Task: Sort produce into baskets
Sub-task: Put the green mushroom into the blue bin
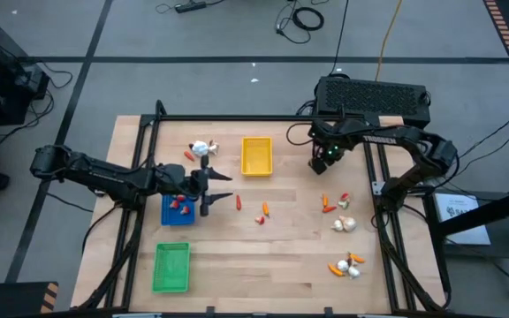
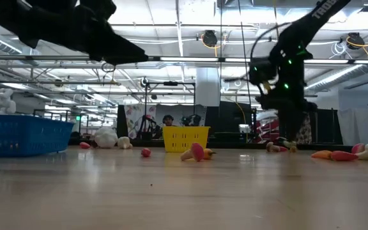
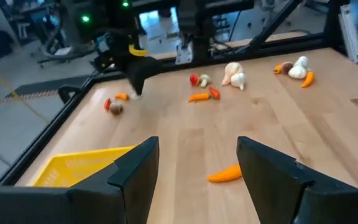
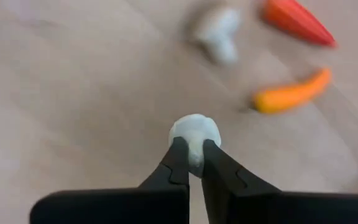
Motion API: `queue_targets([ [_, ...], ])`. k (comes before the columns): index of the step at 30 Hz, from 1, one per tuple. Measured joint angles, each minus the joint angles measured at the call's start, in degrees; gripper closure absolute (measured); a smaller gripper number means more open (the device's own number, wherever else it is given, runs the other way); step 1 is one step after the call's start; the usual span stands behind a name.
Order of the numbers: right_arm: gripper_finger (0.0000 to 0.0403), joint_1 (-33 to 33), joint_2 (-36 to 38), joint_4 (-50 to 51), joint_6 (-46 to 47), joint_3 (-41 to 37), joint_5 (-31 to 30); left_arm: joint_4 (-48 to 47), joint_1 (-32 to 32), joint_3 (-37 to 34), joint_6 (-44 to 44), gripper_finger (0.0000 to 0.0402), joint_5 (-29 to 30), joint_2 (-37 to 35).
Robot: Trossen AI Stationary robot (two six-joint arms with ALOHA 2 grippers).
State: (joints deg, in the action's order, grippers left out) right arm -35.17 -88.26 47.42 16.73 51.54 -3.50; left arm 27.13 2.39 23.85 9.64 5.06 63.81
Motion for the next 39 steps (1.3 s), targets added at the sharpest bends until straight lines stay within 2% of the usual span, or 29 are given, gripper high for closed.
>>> queue_targets([
  [3, 0.0391, 3.3, 0.7, -1.7, 0.1, 2.2, 2.6, 5.9, -0.6, -2.8, 0.5, 0.0178, 0.3, 0.0],
  [8, 0.039, 10.8, 1.5, -15.5, 0.5, 2.7, 12.2, 18.6, -2.3, -7.9, -1.2, 0.0178, 0.9, 0.0],
  [11, 0.039, 15.9, 1.5, -25.9, 1.8, 2.7, 18.6, 20.3, -2.4, -8.4, -1.6, 0.0178, 0.9, 0.0],
  [14, 0.039, 21.1, 1.5, -36.8, 3.0, 2.7, 21.6, 20.5, -2.2, -8.3, -1.3, 0.0178, -1.6, 0.0],
  [18, 0.039, 26.8, 1.5, -49.8, 5.4, 2.7, 21.8, 20.5, -2.0, -7.5, -0.2, 0.0178, -3.3, 0.1],
  [24, 0.039, 32.1, 1.5, -62.7, 7.2, 2.7, 20.6, 21.4, 1.0, -7.4, 8.5, 0.0178, -3.3, 1.1],
  [29, 0.039, 34.3, 1.3, -63.7, 7.3, 2.7, 13.7, 30.2, 4.1, -7.4, 14.8, 0.0178, -3.3, 4.8],
  [33, 0.039, 35.5, -0.2, -66.8, 7.3, 2.7, 13.5, 36.1, 5.0, -7.4, 15.4, 0.0178, -3.0, 8.2],
  [39, 0.039, 36.5, -3.5, -72.2, 8.1, 2.7, 13.8, 36.8, 5.3, -4.7, 16.4, 0.0178, -3.8, 12.7],
])
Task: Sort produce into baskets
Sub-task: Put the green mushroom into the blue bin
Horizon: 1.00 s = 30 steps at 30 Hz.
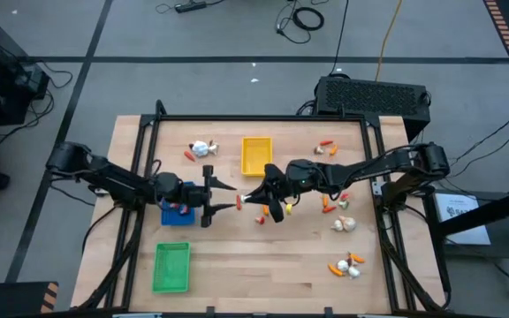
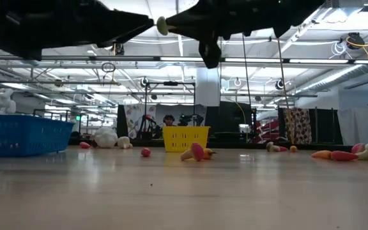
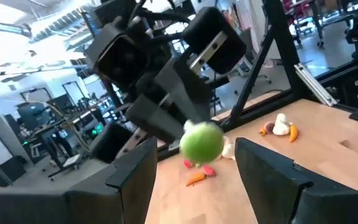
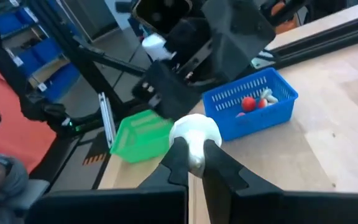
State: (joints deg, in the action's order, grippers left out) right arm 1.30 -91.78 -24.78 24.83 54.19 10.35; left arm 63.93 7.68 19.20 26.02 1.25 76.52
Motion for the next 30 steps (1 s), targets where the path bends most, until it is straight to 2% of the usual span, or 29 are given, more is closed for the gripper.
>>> queue_targets([
  [5, 0.039, -0.1, -1.3, -1.0, 0.1, 0.0, -0.1, -0.1, 1.1, 2.6, 0.4, 0.0178, -0.4, 3.5],
  [9, 0.039, 0.0, -1.5, -1.2, 0.1, 0.0, 0.0, 0.1, 1.6, 3.5, 3.9, 0.0178, -0.4, 5.9],
  [12, 0.039, 0.0, -1.5, -2.3, 0.1, 0.0, 0.0, 0.2, 1.6, 4.5, 4.7, 0.0178, 2.2, 7.5],
  [15, 0.039, 0.0, -1.4, -2.5, 0.1, 0.0, 0.1, -0.5, 1.6, 5.3, 4.5, 0.0178, 4.2, 7.6],
  [30, 0.0375, 0.0, -1.4, -2.2, 0.1, 0.0, 0.2, -1.5, 1.6, 5.4, 4.5, 0.0178, 3.3, 7.6],
])
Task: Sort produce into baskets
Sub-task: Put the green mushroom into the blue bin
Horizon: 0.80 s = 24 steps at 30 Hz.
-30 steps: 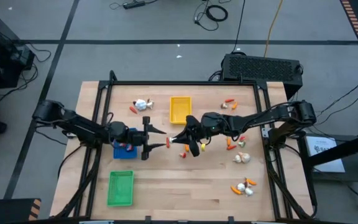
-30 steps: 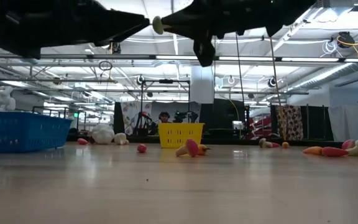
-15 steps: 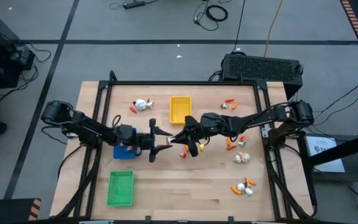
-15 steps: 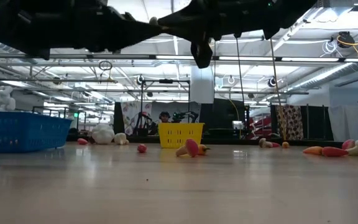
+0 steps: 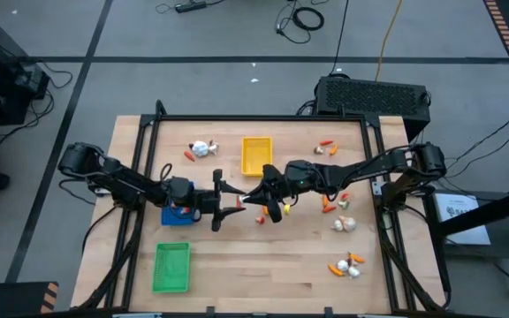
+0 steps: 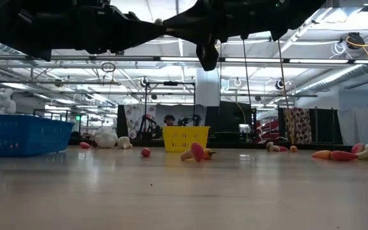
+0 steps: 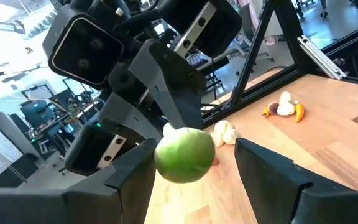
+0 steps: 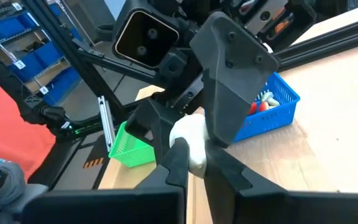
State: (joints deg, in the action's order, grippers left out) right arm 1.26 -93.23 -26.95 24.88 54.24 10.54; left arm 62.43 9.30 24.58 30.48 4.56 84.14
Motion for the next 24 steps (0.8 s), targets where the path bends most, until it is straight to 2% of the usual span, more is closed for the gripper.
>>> queue_targets([
  [12, 0.0358, 0.0, 0.0, 0.6, 0.0, 0.0, -1.7, 0.1, 0.0, 0.0, 0.0, 0.0183, 0.0, 0.0],
  [24, 0.0358, 0.0, 0.0, 0.8, 0.0, 0.0, -1.6, 0.2, 0.0, 0.0, 0.0, 0.0257, 0.7, -0.1],
])
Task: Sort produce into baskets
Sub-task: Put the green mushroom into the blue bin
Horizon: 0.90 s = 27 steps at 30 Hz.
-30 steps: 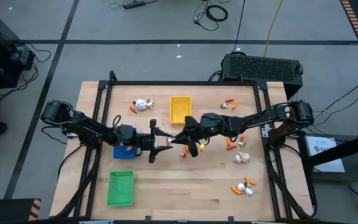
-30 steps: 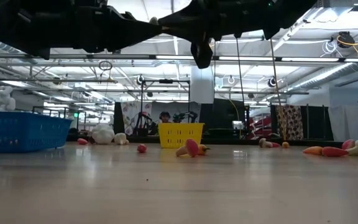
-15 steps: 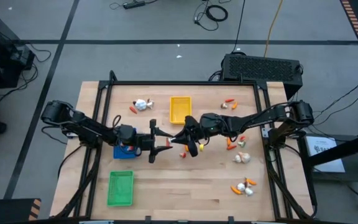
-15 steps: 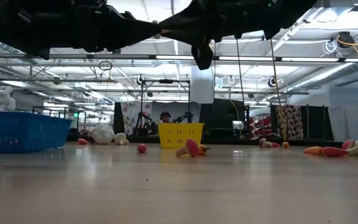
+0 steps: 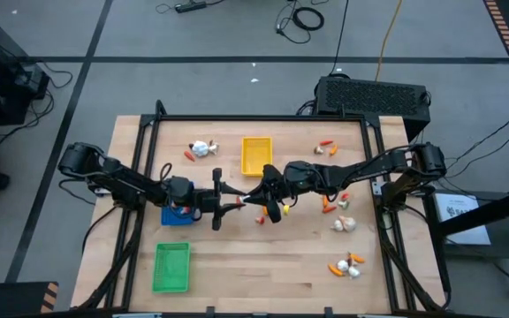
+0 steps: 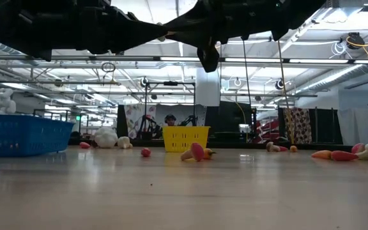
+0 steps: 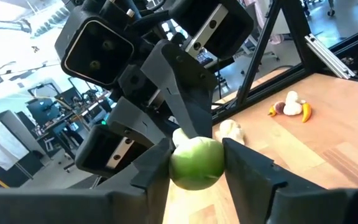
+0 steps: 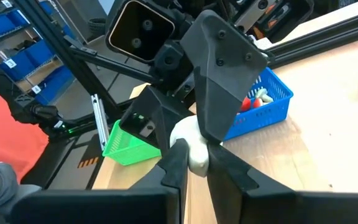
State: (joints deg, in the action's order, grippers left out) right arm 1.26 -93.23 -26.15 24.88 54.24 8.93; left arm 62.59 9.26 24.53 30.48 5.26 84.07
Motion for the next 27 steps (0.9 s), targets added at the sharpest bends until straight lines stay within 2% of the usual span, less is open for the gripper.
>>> queue_targets([
  [7, 0.0342, -0.2, 0.0, 0.0, 0.2, 0.0, 0.0, 0.0, 0.0, 0.0, 0.0, 0.0275, 0.1, 0.0],
  [11, 0.0302, -0.9, 0.0, 2.5, -0.4, 0.0, 0.2, -1.5, 0.5, 0.0, -0.1, 0.0277, 1.3, 0.0],
  [17, 0.0237, -1.6, 0.1, 12.4, 0.3, 0.0, 0.0, -8.1, 3.0, -0.1, -0.2, 0.0277, 7.4, -3.0],
  [22, 0.0209, -0.4, 0.1, 16.2, -0.2, 0.0, 0.1, -25.4, 6.8, -0.1, -8.4, 0.0278, 16.0, -7.7],
  [27, 0.02, 1.1, 0.1, 16.4, -6.0, 0.0, 0.3, -52.8, 12.9, 1.3, -24.8, 0.0278, 22.1, -17.3],
])
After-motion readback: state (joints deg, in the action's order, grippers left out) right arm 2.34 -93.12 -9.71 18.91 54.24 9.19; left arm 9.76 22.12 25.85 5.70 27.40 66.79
